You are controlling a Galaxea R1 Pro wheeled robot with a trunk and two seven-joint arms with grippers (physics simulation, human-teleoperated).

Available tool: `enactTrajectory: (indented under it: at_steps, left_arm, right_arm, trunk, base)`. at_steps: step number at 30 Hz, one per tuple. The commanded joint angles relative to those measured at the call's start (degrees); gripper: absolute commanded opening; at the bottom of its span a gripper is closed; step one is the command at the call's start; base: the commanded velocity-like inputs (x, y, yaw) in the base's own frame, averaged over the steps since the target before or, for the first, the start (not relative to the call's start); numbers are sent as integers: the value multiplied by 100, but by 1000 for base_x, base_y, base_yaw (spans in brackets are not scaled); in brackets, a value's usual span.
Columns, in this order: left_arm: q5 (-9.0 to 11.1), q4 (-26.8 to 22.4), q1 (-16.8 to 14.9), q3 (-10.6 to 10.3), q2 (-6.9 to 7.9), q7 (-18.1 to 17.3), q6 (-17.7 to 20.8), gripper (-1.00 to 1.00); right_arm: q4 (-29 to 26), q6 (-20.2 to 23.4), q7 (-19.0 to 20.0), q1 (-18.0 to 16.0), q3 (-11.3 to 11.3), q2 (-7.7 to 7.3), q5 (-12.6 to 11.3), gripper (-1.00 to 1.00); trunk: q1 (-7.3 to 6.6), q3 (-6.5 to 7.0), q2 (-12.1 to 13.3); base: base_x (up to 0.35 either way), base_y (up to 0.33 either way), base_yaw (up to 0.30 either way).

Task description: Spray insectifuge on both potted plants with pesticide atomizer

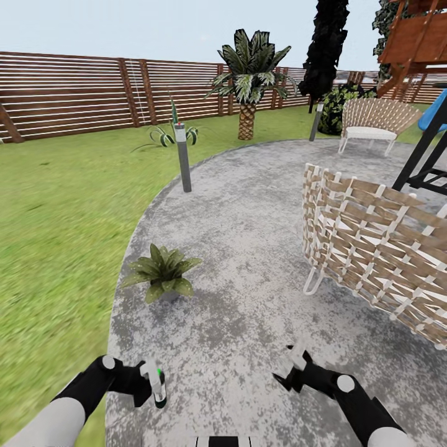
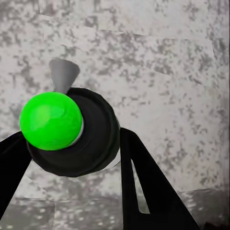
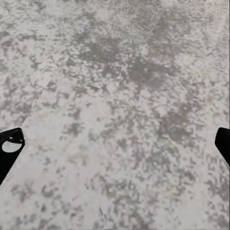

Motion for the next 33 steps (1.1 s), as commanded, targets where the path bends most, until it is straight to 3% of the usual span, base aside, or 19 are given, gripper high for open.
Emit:
enactTrajectory:
  at_steps: [1,3,7,9,12,13,16,19,21,26,28,30,33]
  left_arm:
    - [-59,-5,-10,-47,-2,-147,-48,-100]
    - [-65,-13,-17,-306,-8,-341,-41,-100]
    - [-80,-59,-4,-628,-21,-384,-38,-100]
    - [-76,-74,0,-671,-8,-378,-47,-100]
    - [-68,-99,-15,-685,-23,-376,-54,-100]
    - [-66,-101,-17,-689,-29,-376,-56,-100]
    - [-62,-104,-26,-696,-71,-396,-75,-100]
    - [-60,-110,-28,-696,-175,-409,-98,-100]
    - [-64,-109,-27,-696,-259,-410,-218,-100]
    - [-65,-104,-20,-718,-404,-419,-420,-100]
    - [-63,-104,-22,-922,-445,-416,-500,-100]
    - [-30,-104,-27,-1287,-460,-408,-542,-100]
    - [3,-106,-28,-1417,-471,-407,-568,-100]
  right_arm:
    - [-19,-39,115,-20,-41,6,58,100]
    - [-39,-40,228,-40,-41,6,52,100]
    - [-41,-40,270,-47,-33,45,50,100]
    - [-43,-41,306,-50,-27,102,50,100]
    - [-153,-48,702,-62,-24,230,50,100]
    - [-206,-49,857,-63,-24,296,52,-100]
    - [-280,-48,1069,-65,64,531,58,-100]
    - [-289,-44,1095,-65,851,681,52,-100]
    - [-297,-41,1099,-65,1139,823,39,-100]
    - [-409,-41,1135,-66,1246,1038,25,-100]
    - [-425,-41,1215,-66,1249,1089,24,-100]
    - [-430,-41,1249,-65,1250,1145,24,-100]
    - [-429,-41,1259,-65,1251,1162,24,-100]
  trunk:
    - [-1,-5,-2]
    - [-1,-5,-2]
    - [-1,-5,-2]
    - [-1,-5,-2]
    - [-1,-5,-2]
    - [-1,-5,-2]
    - [-1,-5,-2]
    - [-1,-5,-2]
    - [-1,-5,-2]
    - [-1,-5,-2]
    - [-1,-5,-2]
    - [-1,-5,-2]
    - [-1,-5,-2]
  base:
    - [0,0,0]
    - [0,0,0]
    - [0,0,0]
    - [0,0,0]
    - [0,0,0]
    - [0,0,0]
    - [0,0,0]
    - [0,0,0]
    - [0,0,0]
    - [0,0,0]
    - [0,0,0]
    - [0,0,0]
    - [0,0,0]
